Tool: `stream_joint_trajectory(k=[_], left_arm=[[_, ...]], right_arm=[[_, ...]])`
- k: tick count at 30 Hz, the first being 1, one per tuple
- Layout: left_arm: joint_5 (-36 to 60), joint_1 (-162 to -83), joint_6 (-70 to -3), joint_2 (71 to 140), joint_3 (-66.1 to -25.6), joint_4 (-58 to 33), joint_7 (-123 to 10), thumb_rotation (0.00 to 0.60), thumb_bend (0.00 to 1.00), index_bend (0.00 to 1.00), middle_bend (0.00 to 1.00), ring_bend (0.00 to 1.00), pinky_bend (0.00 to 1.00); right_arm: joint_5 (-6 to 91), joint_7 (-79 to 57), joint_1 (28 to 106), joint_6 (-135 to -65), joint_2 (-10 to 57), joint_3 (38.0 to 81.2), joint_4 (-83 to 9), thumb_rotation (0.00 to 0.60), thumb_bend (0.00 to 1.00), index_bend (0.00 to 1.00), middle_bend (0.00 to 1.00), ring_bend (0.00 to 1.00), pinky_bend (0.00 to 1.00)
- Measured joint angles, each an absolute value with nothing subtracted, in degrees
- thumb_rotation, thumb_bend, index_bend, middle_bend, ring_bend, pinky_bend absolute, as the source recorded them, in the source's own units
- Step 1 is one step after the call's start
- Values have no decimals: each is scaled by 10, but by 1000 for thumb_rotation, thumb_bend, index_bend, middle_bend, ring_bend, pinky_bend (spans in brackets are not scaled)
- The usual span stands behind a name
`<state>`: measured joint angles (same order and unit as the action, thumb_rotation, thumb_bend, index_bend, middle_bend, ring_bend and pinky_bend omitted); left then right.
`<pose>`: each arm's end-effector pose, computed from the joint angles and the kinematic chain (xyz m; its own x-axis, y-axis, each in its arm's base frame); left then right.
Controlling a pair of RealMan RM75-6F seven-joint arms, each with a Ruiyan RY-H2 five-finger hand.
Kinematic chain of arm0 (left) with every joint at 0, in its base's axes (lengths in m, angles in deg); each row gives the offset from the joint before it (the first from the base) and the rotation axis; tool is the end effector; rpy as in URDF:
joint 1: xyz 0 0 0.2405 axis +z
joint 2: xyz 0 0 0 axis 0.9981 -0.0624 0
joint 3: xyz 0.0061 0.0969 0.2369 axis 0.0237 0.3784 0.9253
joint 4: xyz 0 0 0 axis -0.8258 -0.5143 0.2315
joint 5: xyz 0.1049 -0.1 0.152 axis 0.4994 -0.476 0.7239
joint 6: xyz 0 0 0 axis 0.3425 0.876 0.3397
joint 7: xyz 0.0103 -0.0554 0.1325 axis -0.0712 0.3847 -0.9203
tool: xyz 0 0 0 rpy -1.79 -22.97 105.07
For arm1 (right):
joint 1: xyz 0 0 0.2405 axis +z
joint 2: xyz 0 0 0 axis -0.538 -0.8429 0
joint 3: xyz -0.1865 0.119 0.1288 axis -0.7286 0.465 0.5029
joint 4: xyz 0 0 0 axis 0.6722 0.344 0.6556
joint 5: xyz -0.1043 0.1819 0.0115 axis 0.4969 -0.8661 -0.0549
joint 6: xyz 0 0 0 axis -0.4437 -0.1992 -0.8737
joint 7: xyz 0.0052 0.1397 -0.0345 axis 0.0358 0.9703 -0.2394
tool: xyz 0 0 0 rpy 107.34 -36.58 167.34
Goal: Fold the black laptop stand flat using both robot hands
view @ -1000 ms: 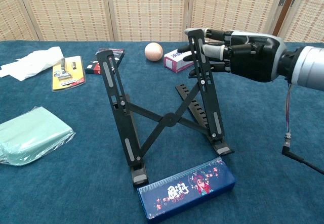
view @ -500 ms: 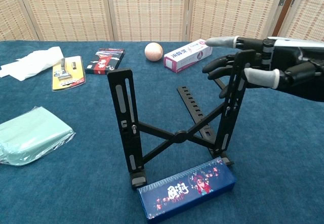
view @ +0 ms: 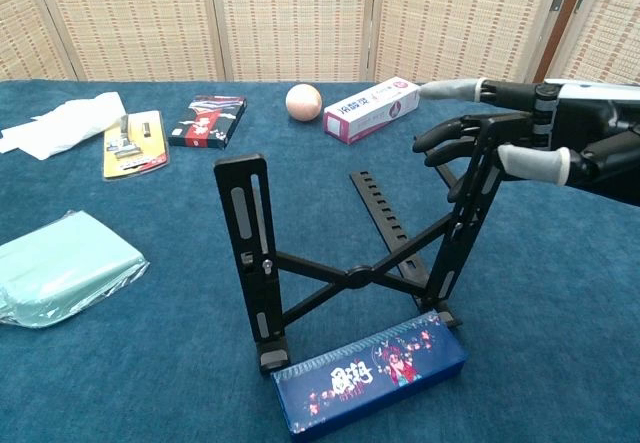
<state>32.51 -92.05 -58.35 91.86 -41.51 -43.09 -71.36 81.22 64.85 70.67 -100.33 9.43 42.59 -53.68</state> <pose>-0.2688 0.1838 0.1241 0.3777 -0.0014 0.9259 0.9254 0.0350 -0.3774 -0.1863 -0.2663 0.0539 -0.4614 -0.7507 0.4729 -0.7332 0.0225 -0.6796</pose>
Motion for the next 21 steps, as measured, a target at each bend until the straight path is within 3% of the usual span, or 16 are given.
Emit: stream_joint_trajectory(k=[21], left_arm=[[327,-920,-581,918,-413,-430,-713,600,211,31,35,21,0]], right_arm=[[792,707,717,-972,139,398,-509,600,345,90,259,191,320]])
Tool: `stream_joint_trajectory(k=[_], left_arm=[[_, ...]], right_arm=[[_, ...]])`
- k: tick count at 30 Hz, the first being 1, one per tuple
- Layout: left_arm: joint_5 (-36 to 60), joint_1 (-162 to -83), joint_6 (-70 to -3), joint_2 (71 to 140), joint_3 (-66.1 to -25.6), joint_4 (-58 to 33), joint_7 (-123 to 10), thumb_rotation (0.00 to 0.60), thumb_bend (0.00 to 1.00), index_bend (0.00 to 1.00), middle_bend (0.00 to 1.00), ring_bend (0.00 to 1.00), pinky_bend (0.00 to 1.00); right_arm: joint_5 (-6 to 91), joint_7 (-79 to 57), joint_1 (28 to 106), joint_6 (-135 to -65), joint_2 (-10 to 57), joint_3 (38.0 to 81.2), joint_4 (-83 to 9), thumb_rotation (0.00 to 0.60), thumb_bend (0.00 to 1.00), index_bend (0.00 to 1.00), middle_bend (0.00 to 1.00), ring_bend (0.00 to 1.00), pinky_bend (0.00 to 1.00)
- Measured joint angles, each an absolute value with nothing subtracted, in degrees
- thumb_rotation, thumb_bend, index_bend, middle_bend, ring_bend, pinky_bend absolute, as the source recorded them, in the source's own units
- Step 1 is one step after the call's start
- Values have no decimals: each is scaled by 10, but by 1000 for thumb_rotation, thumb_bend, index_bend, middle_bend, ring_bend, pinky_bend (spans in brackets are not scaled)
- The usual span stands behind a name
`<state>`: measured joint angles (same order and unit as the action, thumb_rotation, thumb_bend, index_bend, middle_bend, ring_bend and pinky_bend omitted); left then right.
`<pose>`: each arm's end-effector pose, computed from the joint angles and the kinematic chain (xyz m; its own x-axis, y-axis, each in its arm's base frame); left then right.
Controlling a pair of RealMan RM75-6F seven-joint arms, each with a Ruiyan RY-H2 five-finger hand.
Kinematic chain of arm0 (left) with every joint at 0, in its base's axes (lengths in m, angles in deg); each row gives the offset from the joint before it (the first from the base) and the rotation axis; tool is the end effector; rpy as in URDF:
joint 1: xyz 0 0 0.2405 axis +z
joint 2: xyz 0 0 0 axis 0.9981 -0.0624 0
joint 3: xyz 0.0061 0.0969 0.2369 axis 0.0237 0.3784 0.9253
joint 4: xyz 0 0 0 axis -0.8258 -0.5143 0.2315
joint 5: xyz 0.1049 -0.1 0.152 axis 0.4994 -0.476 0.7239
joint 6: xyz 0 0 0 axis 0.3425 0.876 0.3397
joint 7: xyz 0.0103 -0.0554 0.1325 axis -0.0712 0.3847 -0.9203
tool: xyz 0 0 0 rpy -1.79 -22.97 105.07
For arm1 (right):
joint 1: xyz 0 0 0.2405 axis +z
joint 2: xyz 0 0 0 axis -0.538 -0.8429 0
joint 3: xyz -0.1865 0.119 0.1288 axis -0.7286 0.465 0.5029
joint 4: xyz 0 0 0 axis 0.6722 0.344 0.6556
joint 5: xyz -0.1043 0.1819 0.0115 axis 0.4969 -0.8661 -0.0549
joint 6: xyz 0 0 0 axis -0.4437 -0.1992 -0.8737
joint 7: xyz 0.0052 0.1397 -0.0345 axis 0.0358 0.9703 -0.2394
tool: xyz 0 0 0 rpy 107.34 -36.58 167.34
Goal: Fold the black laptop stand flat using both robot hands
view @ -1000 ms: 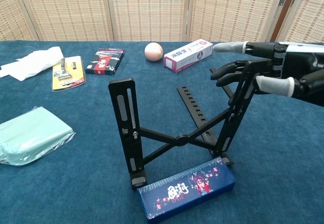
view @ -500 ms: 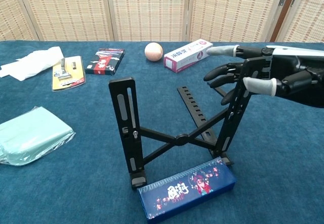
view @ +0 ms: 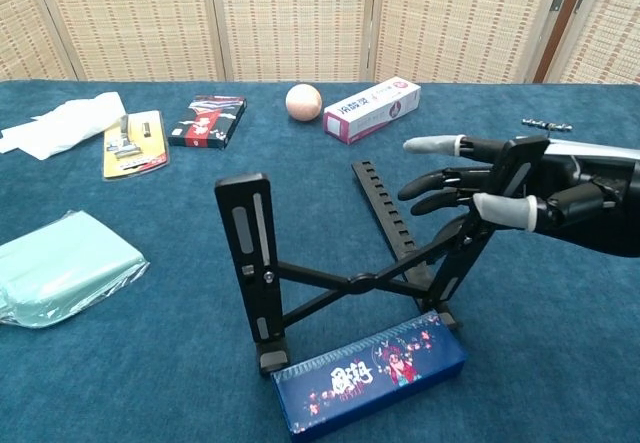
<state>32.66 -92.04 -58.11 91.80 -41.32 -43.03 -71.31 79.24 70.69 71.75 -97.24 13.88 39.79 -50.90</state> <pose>-0.2692 0.1832 0.1233 0.3792 0.0051 0.9253 0.9248 0.0316 -0.3791 -0.1969 -0.2593 0.0243 -0.5457 -0.7539 0.3659 -0.7076 0.1806 -0.6832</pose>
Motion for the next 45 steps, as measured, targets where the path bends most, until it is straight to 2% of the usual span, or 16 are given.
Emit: stream_joint_trajectory(k=[14,19,29,38,45], left_arm=[[328,-922,-579,920,-413,-429,-714,600,211,30,35,21,0],[328,-922,-580,920,-413,-431,-715,600,211,30,35,21,0],[326,-924,-573,917,-413,-432,-712,600,212,31,35,22,0],[327,-946,-523,900,-411,-433,-663,600,211,30,35,24,0],[339,-975,-463,879,-407,-433,-558,600,212,31,36,27,0]], right_arm=[[771,752,711,-983,143,402,-499,600,344,74,205,136,244],[767,755,713,-976,146,405,-493,600,306,59,187,114,218],[789,791,716,-972,139,379,-497,600,292,32,163,90,202],[786,785,710,-988,127,379,-506,600,293,32,163,89,202],[775,741,698,-1033,101,404,-527,600,293,32,162,89,202]])
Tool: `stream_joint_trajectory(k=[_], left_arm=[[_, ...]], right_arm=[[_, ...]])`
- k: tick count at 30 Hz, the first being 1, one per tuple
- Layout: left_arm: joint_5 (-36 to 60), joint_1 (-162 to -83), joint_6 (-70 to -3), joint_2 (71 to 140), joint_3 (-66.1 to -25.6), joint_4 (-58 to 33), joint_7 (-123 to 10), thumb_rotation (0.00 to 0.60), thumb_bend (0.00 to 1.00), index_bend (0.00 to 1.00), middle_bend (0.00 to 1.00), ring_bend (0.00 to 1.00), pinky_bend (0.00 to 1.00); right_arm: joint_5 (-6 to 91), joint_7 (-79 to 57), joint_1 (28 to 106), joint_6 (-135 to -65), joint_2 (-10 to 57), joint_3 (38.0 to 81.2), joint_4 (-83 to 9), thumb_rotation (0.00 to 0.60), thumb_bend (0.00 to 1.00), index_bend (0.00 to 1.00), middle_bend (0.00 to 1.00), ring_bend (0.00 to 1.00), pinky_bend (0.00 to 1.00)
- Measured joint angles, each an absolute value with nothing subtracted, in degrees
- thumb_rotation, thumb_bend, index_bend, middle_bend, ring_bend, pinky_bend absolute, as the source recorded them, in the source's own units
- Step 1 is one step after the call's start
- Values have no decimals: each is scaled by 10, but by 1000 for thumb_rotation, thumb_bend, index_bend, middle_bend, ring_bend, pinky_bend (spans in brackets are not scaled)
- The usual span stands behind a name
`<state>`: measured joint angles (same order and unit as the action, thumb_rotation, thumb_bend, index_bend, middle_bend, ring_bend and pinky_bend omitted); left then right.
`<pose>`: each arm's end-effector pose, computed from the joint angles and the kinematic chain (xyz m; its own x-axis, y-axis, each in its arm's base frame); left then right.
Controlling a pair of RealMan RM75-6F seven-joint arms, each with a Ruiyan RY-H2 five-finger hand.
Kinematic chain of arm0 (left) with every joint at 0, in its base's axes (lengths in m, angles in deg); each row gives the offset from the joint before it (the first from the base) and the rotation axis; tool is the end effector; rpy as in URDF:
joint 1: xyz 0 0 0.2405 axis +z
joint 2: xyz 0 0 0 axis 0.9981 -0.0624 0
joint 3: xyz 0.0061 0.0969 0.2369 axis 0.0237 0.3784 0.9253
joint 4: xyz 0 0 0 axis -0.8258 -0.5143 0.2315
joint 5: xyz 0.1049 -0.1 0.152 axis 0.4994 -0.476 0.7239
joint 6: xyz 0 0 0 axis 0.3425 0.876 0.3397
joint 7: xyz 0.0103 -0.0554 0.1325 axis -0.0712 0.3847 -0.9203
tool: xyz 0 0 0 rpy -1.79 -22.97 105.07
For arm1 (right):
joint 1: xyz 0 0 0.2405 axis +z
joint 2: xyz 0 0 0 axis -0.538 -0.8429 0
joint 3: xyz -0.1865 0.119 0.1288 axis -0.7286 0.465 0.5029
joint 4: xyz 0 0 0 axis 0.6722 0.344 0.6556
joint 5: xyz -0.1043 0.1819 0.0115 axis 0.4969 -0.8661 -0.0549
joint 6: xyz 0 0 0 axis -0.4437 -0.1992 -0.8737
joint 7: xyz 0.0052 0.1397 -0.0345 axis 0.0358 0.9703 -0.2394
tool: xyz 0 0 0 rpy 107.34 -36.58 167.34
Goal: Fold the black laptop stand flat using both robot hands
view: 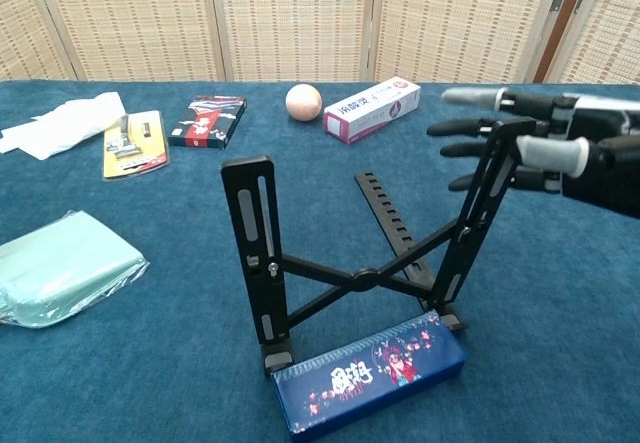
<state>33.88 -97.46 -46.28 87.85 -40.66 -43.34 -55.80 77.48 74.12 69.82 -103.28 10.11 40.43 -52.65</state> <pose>-0.2607 0.2039 0.1117 0.1950 0.1890 0.9624 0.9800 -0.0781 -0.1832 -0.2008 -0.2647 0.0566 -0.6292 -0.6836 0.3698 -0.6268 0.1649 -0.7616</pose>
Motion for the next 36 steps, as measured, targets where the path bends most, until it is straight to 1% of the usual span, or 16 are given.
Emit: stream_joint_trajectory(k=[5,12,16,20,27,29,32,35,36], left_arm=[[352,-1004,-404,861,-402,-437,-436,600,211,30,41,30,0],[397,-1064,-317,839,-393,-433,-188,600,211,30,60,41,0],[435,-1092,-294,840,-386,-414,-79,600,212,30,64,41,0],[456,-1107,-283,853,-380,-391,-64,600,212,30,64,41,0],[476,-1137,-258,872,-363,-376,-199,600,212,30,64,41,0],[480,-1146,-253,874,-358,-377,-210,600,212,28,64,41,0],[493,-1163,-248,877,-348,-378,-181,600,212,25,64,41,0],[513,-1185,-248,881,-334,-374,-96,600,212,10,64,41,1],[522,-1195,-249,883,-328,-371,-47,600,212,6,64,41,4]], right_arm=[[762,708,690,-1059,65,429,-555,600,293,32,162,89,202],[740,672,676,-1075,24,452,-592,600,293,28,161,84,202],[735,662,667,-1075,8,457,-604,600,293,25,161,84,202],[731,657,660,-1074,0,460,-612,600,293,22,159,84,202],[736,651,651,-1069,-6,462,-621,600,293,17,151,76,202],[738,650,649,-1067,-6,463,-623,600,293,16,151,76,202],[740,647,647,-1065,-6,464,-625,600,294,15,149,76,202],[741,645,646,-1063,-7,467,-627,600,294,13,149,76,202],[741,645,645,-1062,-8,467,-627,600,294,13,149,76,202]])
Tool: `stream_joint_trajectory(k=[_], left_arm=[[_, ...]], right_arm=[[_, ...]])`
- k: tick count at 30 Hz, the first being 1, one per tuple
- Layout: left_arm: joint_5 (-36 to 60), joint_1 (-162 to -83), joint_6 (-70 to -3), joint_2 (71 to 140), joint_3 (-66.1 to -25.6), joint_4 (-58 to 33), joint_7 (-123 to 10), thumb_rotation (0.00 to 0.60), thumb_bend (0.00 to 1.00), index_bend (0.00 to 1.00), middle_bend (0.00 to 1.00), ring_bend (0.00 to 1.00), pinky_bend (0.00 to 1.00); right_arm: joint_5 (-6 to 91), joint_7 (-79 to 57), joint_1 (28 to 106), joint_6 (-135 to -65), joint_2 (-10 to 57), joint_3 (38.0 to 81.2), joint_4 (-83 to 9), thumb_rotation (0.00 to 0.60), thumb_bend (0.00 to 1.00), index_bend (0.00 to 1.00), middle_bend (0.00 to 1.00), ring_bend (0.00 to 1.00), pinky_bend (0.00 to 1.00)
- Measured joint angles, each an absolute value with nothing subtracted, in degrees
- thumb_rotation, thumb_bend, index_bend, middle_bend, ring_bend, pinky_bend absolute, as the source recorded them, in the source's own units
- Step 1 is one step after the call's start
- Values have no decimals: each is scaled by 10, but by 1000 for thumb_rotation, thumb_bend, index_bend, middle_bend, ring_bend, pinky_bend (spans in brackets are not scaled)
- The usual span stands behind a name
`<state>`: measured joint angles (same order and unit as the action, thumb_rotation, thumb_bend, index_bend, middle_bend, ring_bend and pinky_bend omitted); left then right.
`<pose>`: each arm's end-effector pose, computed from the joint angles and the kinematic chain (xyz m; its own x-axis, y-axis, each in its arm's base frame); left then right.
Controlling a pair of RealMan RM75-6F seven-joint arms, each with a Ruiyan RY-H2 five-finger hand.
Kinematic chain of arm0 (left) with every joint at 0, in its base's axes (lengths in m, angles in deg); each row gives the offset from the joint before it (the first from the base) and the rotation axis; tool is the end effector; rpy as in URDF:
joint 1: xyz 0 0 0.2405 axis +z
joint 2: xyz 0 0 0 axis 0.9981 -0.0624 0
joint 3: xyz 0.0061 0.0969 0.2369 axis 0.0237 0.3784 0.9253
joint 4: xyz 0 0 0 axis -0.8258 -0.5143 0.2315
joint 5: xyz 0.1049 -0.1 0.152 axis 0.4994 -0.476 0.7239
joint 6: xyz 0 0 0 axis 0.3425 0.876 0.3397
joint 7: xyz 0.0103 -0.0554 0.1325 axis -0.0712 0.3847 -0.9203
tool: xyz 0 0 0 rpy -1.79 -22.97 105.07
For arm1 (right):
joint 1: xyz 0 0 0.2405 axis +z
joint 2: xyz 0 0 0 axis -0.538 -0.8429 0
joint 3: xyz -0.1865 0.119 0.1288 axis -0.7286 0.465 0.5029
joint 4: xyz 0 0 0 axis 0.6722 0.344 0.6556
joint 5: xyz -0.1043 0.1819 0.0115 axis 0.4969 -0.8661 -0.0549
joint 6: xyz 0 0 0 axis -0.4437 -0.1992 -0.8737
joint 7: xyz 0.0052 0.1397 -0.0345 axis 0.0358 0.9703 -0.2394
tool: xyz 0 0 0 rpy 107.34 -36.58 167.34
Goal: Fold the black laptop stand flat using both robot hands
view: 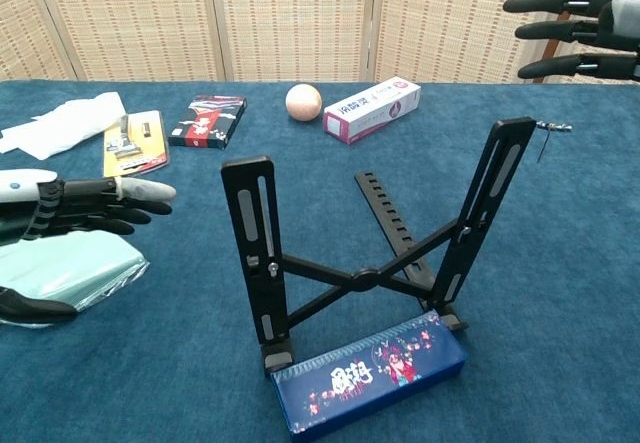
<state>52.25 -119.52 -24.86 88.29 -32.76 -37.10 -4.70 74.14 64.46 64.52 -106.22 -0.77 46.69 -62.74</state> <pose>-0.2061 0.2381 0.0458 -0.1427 0.7595 0.6347 0.9251 -0.1256 0.3583 -0.1929 -0.2659 0.1216 -0.6226 -0.5666 0.5397 -0.6584 0.0064 -0.7527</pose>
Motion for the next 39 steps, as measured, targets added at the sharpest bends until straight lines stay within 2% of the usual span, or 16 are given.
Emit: stream_joint_trajectory(k=[6,12,22,39], left_arm=[[561,-1258,-255,904,-296,-350,222,600,211,2,64,40,22],[574,-1339,-253,945,-269,-319,383,600,211,0,63,40,22],[503,-1365,-245,991,-276,-294,470,600,212,0,62,39,22],[475,-1369,-243,996,-264,-335,514,600,211,0,61,39,22]], right_arm=[[743,642,640,-1059,-9,468,-629,600,294,8,144,72,202],[742,642,634,-1058,-8,469,-627,600,294,7,143,71,202],[744,643,628,-1055,-6,471,-623,600,294,7,142,71,202],[745,642,623,-1050,-5,474,-620,600,295,0,136,64,202]])
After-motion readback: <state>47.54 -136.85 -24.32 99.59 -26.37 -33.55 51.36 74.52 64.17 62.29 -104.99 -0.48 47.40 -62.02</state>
